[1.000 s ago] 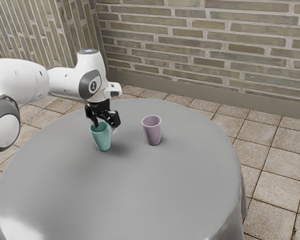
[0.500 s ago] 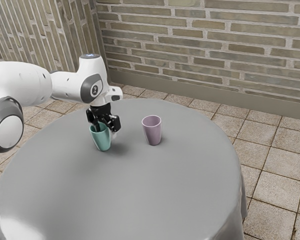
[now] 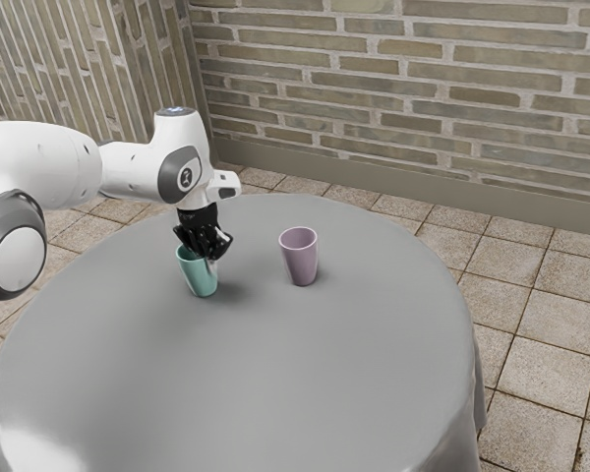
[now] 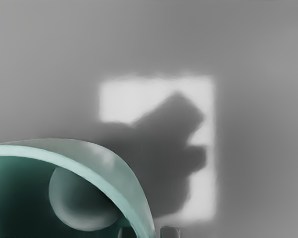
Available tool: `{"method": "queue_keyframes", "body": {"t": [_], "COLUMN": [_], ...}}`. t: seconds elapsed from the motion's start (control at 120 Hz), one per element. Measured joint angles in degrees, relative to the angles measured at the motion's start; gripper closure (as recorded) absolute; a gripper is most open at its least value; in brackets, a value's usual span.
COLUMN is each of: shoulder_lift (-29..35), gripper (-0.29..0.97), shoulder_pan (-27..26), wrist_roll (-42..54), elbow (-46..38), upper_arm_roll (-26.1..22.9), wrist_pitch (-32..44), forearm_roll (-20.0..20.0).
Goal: Place the left cup onto the right cup
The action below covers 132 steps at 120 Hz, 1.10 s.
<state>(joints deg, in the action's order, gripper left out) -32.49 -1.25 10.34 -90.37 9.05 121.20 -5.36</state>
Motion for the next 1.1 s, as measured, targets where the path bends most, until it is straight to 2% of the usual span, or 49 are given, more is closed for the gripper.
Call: {"method": "queue_keyframes", "body": {"t": [0.317, 0.567, 0.867, 1.1], "shoulder_lift": [0.7, 3.8, 9.5, 10.1], "gripper": [0.78, 0.78, 0.78, 0.78], "shoulder_pan": [0.0, -0.1, -1.3, -1.8], "wrist_roll": [-0.2, -0.3, -0.4, -0.4], "elbow": [0.0, 0.1, 0.3, 5.6], "upper_arm_roll": [0.0, -0.2, -2.0, -4.9], "wrist_pitch": [-0.4, -1.9, -6.9, -12.8], "forearm_roll": [0.5, 1.1, 2.8, 5.2]}}
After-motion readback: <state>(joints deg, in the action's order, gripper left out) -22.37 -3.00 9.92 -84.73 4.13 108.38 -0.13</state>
